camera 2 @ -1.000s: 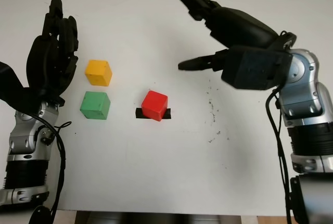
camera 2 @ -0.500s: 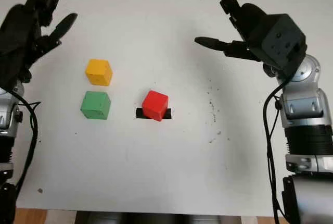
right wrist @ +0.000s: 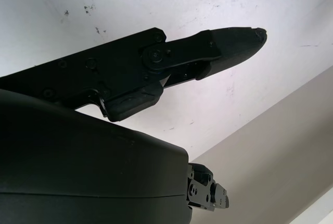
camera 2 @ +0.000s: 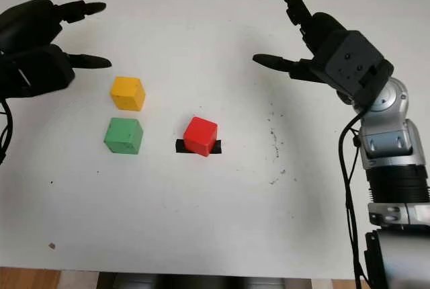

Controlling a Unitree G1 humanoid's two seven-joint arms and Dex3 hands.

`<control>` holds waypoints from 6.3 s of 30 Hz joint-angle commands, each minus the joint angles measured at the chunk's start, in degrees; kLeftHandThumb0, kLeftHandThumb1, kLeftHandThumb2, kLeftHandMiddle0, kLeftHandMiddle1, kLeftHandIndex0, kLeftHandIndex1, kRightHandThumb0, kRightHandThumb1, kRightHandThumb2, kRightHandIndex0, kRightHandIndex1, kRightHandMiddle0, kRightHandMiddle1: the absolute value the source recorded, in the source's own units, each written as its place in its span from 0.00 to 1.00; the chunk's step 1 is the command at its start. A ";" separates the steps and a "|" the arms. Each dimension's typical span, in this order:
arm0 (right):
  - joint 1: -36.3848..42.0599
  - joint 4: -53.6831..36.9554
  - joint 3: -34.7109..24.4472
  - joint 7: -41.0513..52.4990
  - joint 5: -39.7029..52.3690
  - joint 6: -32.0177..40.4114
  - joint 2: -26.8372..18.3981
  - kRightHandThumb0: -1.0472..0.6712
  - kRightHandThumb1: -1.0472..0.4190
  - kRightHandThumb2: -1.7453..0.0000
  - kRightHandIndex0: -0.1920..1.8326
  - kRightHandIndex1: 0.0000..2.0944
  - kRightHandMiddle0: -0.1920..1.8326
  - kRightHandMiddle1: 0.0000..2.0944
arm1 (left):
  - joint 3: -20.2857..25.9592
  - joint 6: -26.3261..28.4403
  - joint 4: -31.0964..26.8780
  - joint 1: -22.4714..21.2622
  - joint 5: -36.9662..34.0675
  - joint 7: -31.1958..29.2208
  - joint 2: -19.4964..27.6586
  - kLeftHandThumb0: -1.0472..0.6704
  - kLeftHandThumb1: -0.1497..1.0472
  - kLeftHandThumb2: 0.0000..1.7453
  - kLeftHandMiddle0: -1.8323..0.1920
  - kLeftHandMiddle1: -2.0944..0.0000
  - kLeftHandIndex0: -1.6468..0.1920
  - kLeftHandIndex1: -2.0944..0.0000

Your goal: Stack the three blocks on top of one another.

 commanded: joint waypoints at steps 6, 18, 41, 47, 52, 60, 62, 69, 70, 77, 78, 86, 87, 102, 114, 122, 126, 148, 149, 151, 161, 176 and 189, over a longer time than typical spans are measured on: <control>0.63 -1.56 -0.38 -0.74 0.24 0.38 -0.37 0.13 0.00 0.90 0.00 0.00 0.00 0.00 | -3.39 -2.66 2.85 -4.82 2.62 -5.69 2.64 0.07 0.92 0.03 0.92 0.99 0.70 0.98; -0.07 -0.05 -0.58 -0.99 1.59 -1.13 -0.29 0.15 0.00 0.91 0.00 0.00 0.00 0.00 | -4.99 -4.44 3.35 -7.02 2.95 -12.38 2.80 0.06 0.91 0.03 0.92 0.98 0.70 0.98; -0.23 0.51 -0.78 -0.87 2.78 -0.92 -0.21 0.16 0.00 0.92 0.00 0.00 0.00 0.00 | -8.17 -4.33 4.25 -6.76 7.45 -9.33 0.14 0.07 0.92 0.03 0.90 0.97 0.68 0.97; -0.07 0.44 -0.62 -1.04 2.84 -0.97 -0.24 0.16 0.00 0.91 0.00 0.00 0.00 0.00 | -7.94 -4.78 4.61 -6.95 5.96 -10.56 0.20 0.05 0.91 0.03 0.89 0.97 0.67 0.96; 0.12 0.07 -0.68 -1.21 2.92 -0.75 -0.08 0.16 0.00 0.91 0.00 0.00 0.00 0.00 | -7.85 -4.17 4.19 -7.25 5.10 -12.63 0.33 0.07 0.89 0.03 0.90 0.97 0.66 0.96; 0.44 -0.55 -0.69 -1.10 3.20 0.09 -0.09 0.17 0.00 0.91 0.00 0.00 0.00 0.00 | -9.32 -2.31 2.74 -5.96 9.56 -8.81 0.15 0.08 0.89 0.03 0.89 0.97 0.66 0.96; 0.52 -0.55 -0.68 -1.11 3.19 -0.04 -0.11 0.17 0.00 0.91 0.00 0.00 0.00 0.00 | -10.20 -1.38 2.18 -5.32 12.43 -6.30 0.09 0.09 0.89 0.03 0.88 0.97 0.65 0.96; 0.92 -0.77 -0.89 -0.95 3.61 -0.26 -0.22 0.18 0.00 0.91 0.00 0.00 0.00 0.00 | -11.41 0.88 1.84 -3.90 15.55 -4.22 -1.01 0.11 0.89 0.03 0.87 0.97 0.65 0.96; 0.94 -0.88 -1.05 -0.74 4.04 -0.01 -0.08 0.18 0.00 0.91 0.00 0.00 0.00 0.00 | -11.37 0.96 1.77 -3.70 15.42 -4.30 -1.14 0.11 0.89 0.03 0.87 0.97 0.65 0.96; 1.07 -0.82 -0.83 -0.88 3.95 -0.67 -0.45 0.19 0.00 0.91 0.00 0.00 0.00 0.00 | -11.63 -0.39 2.61 -3.42 14.82 -4.62 -1.31 0.11 0.91 0.04 0.88 0.98 0.64 0.96; 1.05 -0.80 -0.81 -1.00 3.82 -0.70 -0.47 0.18 0.00 0.91 0.00 0.00 0.00 0.00 | -11.64 -0.62 2.77 -3.50 14.72 -4.76 -1.30 0.11 0.91 0.04 0.88 0.98 0.64 0.96; 1.08 -0.95 -0.89 -1.23 3.90 -0.56 -0.31 0.19 0.00 0.91 0.00 0.00 0.00 0.00 | -11.25 -1.24 4.03 -3.37 12.89 -3.99 -2.00 0.11 0.90 0.03 0.86 0.97 0.61 0.95; 1.10 -0.95 -0.89 -1.22 3.88 -0.63 -0.36 0.19 0.00 0.91 0.00 0.00 0.00 0.00 | -11.22 -1.42 4.26 -3.34 12.71 -3.57 -2.10 0.11 0.90 0.03 0.86 0.97 0.61 0.95; 1.24 -1.09 -0.83 -1.43 3.50 -0.95 -0.38 0.19 0.00 0.92 0.00 0.00 0.00 0.00 | -13.61 -1.05 4.71 -2.32 19.91 7.57 -1.98 0.20 0.91 0.03 0.74 0.96 0.67 0.48; 1.60 -2.10 -0.89 -1.15 3.73 -0.35 -0.47 0.19 0.00 0.92 0.00 0.00 0.00 0.00 | -14.81 1.71 3.65 -2.12 23.89 6.27 -2.29 0.24 0.91 0.03 0.70 0.97 0.67 0.39; 1.50 -2.07 -1.08 -1.14 4.04 -0.02 -0.24 0.19 0.00 0.92 0.00 0.00 0.00 0.00 | -12.01 -4.57 5.41 -2.18 15.02 5.48 -2.34 0.33 0.95 0.04 0.69 0.96 0.65 0.44; 1.35 -1.32 -1.24 -0.94 4.45 -0.61 -0.23 0.19 0.00 0.93 0.00 0.00 0.00 0.00 | -11.45 -7.55 8.04 -3.44 11.63 5.38 -2.00 0.33 0.99 0.04 0.71 0.97 0.68 0.43; 1.02 -0.52 -1.18 -0.58 4.87 -0.72 0.00 0.21 0.00 0.94 0.00 0.00 0.00 0.00 | -1.51 -9.45 14.43 -6.29 -14.56 -9.58 -5.42 0.36 1.00 0.14 0.73 0.97 0.74 0.24; 1.05 -0.61 -1.14 -0.57 4.78 -0.68 -0.07 0.21 0.00 0.93 0.00 0.00 0.00 0.00 | -1.02 -9.06 14.86 -6.56 -15.69 -10.38 -5.62 0.35 1.00 0.14 0.73 0.97 0.74 0.23; 1.12 -0.89 -1.05 -0.67 4.45 -0.45 -0.20 0.21 0.00 0.93 0.00 0.00 0.00 0.00 | -0.24 -8.58 15.41 -6.94 -17.56 -11.88 -5.81 0.35 1.00 0.14 0.74 0.97 0.74 0.21; 1.24 -1.01 -0.98 -0.73 4.26 -0.86 -0.08 0.21 0.00 0.93 0.00 0.00 0.00 0.00 | 2.09 -9.68 17.43 -7.49 -22.83 -14.76 -6.70 0.36 1.00 0.13 0.73 0.97 0.76 0.17; 1.57 -1.13 -0.67 -2.14 2.66 -1.69 0.14 0.21 0.00 0.94 0.00 0.00 0.00 0.00 | 7.35 -9.60 10.77 -4.02 -33.19 -19.46 -9.39 0.35 1.00 0.14 0.78 0.99 0.78 0.18; 1.82 -1.11 -0.65 -2.42 1.92 -2.62 0.06 0.21 0.00 0.94 0.00 0.00 0.00 0.00 | 7.21 -9.43 7.23 -3.88 -40.16 -30.06 -12.91 0.30 1.00 0.15 0.82 0.98 0.77 0.19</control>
